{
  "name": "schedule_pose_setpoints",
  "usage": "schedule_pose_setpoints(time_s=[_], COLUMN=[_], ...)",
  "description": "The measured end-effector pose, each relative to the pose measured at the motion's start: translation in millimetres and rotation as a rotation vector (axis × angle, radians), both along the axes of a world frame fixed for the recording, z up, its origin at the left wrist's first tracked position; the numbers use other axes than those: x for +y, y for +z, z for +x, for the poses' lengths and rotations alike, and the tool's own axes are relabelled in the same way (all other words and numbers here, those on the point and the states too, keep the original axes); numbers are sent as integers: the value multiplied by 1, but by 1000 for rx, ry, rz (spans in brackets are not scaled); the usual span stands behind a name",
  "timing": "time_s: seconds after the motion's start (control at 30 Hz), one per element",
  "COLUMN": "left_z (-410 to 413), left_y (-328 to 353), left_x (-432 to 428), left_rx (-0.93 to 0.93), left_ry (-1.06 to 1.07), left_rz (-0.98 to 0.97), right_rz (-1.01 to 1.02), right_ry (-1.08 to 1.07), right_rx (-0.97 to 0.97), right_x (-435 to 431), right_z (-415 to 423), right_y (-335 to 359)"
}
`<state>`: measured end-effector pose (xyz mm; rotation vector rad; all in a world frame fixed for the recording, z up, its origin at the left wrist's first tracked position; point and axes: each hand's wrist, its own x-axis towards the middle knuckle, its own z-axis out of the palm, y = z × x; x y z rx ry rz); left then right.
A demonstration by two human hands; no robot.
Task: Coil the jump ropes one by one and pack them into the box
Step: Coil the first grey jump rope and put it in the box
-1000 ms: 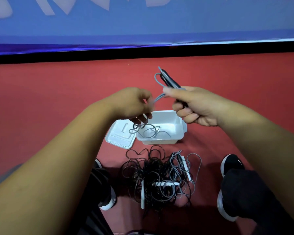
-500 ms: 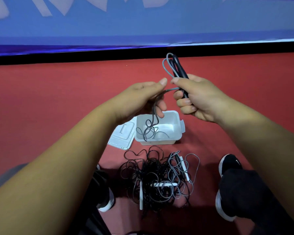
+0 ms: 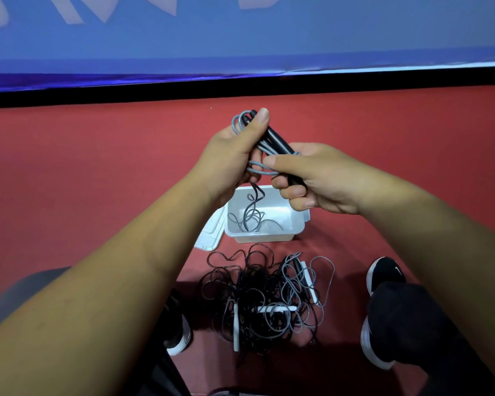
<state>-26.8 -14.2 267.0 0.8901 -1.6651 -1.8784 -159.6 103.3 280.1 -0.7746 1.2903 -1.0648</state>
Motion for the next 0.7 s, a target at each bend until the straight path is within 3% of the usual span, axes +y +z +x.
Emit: schedule_pose_setpoints(time_s=[0.5, 0.7], left_z=[-1, 0], left_y=[2, 5], left_x=[2, 2], left_rx=[85, 59], left_ry=[-5, 10], left_rz=[-30, -82], right_rz=[6, 3], right_ry=[-54, -17], right_rx=[-153, -27], right_x=[0, 1], right_z=[-2, -2], right_y=[0, -1])
